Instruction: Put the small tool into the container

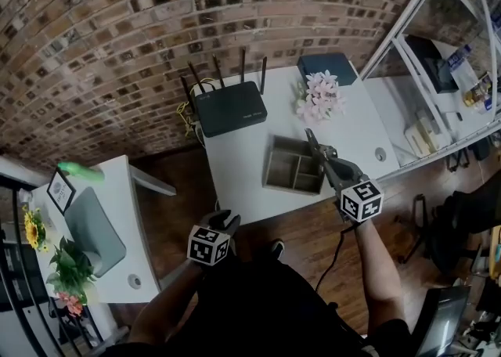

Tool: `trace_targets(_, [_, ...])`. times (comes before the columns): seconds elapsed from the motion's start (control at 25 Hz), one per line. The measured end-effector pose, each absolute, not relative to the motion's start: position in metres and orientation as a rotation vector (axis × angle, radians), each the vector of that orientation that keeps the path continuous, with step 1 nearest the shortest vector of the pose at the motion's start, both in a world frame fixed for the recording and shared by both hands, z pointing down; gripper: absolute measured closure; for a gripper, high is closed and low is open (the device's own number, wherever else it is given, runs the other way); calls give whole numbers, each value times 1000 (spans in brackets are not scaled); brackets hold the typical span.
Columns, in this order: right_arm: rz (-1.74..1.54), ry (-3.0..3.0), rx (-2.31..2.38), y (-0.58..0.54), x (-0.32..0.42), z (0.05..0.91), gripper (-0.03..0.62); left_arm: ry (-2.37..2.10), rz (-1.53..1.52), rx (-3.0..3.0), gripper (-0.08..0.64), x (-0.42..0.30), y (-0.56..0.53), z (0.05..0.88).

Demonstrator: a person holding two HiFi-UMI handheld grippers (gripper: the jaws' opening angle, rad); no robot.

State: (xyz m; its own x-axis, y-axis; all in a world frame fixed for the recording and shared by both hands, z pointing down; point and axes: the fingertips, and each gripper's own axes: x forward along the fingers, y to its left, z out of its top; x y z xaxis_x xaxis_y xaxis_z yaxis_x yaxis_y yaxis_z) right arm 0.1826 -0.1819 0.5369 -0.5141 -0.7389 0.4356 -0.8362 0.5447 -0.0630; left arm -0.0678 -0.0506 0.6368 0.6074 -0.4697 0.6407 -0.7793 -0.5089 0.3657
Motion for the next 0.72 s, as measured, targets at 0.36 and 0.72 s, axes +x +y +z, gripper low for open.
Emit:
trace_targets(0.36, [186, -2404, 1218, -174, 180, 557, 578, -966, 639, 2193, 442, -62, -48, 636])
trace_targets(0.72, [127, -2394, 1242, -167, 173, 577, 578, -963, 651, 2186, 445, -63, -49, 638])
